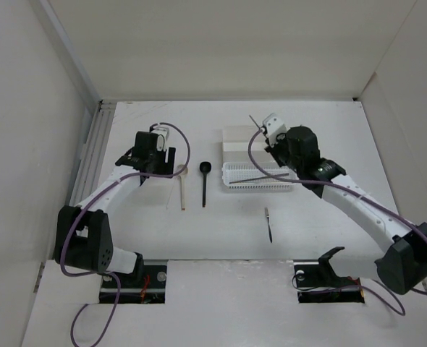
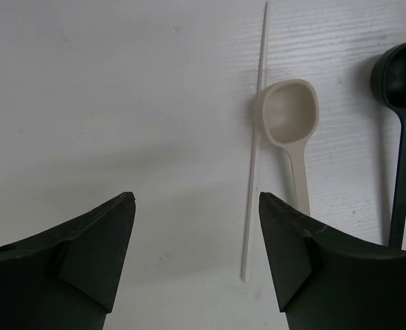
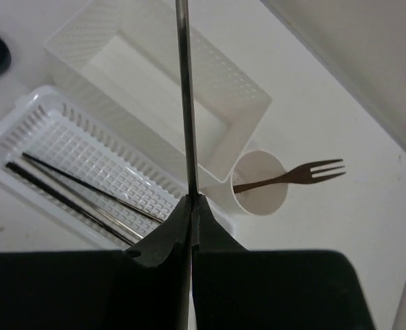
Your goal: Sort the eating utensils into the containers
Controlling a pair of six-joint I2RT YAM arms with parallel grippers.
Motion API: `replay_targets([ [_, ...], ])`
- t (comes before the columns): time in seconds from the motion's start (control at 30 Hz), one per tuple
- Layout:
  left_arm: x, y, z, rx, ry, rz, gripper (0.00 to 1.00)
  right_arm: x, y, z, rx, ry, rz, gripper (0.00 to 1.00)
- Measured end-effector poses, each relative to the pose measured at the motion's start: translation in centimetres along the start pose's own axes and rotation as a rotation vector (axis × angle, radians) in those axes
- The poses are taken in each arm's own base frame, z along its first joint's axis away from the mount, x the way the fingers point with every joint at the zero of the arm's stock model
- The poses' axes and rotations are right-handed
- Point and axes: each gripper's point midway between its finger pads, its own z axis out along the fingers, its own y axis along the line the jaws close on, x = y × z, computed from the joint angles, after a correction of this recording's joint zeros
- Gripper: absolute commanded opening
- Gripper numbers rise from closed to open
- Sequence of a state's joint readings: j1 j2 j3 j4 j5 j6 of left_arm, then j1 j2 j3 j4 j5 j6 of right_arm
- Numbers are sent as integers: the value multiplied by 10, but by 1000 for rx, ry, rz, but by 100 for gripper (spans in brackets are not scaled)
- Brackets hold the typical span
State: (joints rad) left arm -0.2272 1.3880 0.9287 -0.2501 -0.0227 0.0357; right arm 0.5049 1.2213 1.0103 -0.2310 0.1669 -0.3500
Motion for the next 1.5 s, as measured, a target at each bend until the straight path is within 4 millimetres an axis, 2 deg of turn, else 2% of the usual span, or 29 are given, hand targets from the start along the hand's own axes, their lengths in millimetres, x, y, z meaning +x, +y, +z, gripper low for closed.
replay_targets([
  [0.1, 9, -1, 2, 11, 21, -5, 70, 6, 19, 10, -88, -14, -150, 0],
  [0.33, 7, 7, 5, -7, 15, -27, 70, 26, 66, 32, -262, -3, -490, 0],
  [0.53, 7, 6, 6, 4, 15, -33, 71, 77, 86, 53, -393, 138, -659, 0],
  [0.6, 7, 5, 6, 9, 12, -33, 71, 85, 88, 55, -415, 158, -697, 0],
  [0.8, 8, 2, 8, 29, 16, -32, 70, 84, 87, 58, -425, 142, -776, 0],
  [0.9, 13, 0, 12, 36, 37, -31, 65, 90, 87, 61, -436, 155, -804, 0],
  [1.13, 21, -1, 17, 46, 70, 35, 64, 104, 88, 65, -453, 199, -838, 0],
  [1.27, 24, -5, 18, 64, 82, 100, 65, 109, 88, 67, -453, 219, -847, 11],
  [1.47, 36, -15, 25, 117, 126, 171, 65, 123, 83, 73, -441, 270, -856, 14],
  [1.5, 39, -17, 27, 124, 136, 181, 65, 124, 81, 74, -436, 276, -855, 17],
])
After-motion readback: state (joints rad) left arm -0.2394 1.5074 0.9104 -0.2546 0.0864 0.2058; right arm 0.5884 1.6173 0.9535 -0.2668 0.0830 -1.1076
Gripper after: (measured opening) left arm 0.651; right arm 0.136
